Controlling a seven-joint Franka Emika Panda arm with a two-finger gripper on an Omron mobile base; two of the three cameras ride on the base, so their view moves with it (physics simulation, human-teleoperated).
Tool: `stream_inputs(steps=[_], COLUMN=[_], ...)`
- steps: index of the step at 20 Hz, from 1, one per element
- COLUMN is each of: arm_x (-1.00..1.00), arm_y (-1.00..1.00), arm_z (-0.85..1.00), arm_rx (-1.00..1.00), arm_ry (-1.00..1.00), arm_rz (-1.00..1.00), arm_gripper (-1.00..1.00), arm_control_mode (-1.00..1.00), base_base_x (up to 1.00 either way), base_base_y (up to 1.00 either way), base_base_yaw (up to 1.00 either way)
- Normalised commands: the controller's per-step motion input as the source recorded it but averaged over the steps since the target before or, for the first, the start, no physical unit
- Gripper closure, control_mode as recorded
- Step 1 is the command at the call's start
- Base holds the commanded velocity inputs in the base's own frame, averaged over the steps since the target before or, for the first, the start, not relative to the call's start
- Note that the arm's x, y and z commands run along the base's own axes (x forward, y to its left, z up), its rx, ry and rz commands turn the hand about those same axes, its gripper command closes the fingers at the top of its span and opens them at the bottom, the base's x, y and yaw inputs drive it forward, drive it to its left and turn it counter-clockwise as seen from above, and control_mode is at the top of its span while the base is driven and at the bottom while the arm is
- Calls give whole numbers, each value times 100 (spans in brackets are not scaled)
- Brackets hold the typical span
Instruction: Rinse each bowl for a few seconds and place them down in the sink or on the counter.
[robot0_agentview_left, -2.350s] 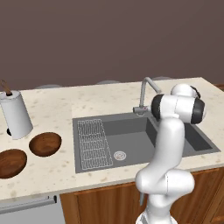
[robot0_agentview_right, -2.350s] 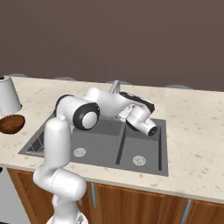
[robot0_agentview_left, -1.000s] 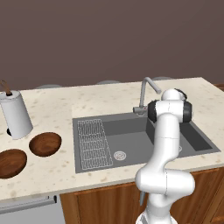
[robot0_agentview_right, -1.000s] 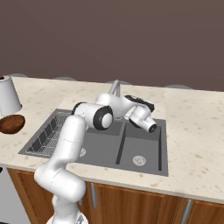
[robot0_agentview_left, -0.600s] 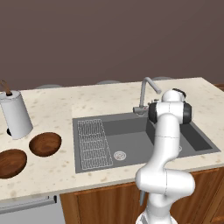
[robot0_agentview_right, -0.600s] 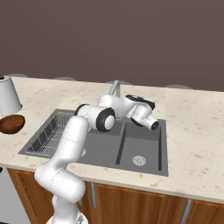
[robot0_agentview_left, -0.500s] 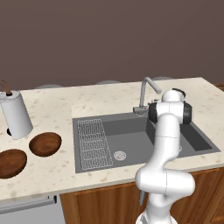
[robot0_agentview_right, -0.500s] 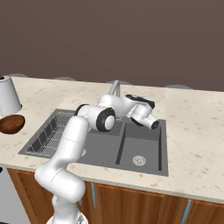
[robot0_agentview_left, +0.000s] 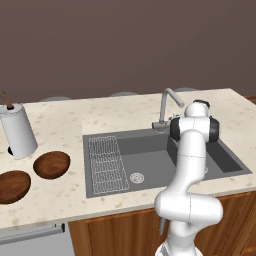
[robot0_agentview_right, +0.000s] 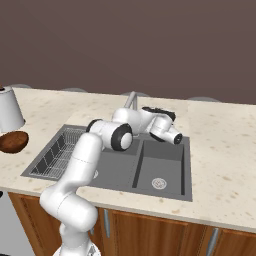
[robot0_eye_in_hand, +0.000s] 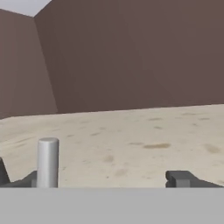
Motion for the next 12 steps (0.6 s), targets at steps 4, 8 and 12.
stream_inputs(steps=[4, 8, 12], arm_x=[5, 0, 0], arm_y=[-13, -22, -29], arm_z=[-22, -18, -14], arm_rx=[2, 4, 6], arm_ry=[3, 0, 0], arm_rz=[0, 0, 0], arm_gripper=[100, 100, 100], arm_control_mode=[-100, -100, -100], base_base_x=[0, 0, 0], base_base_y=[0, 0, 0], base_base_yaw=[0, 0, 0])
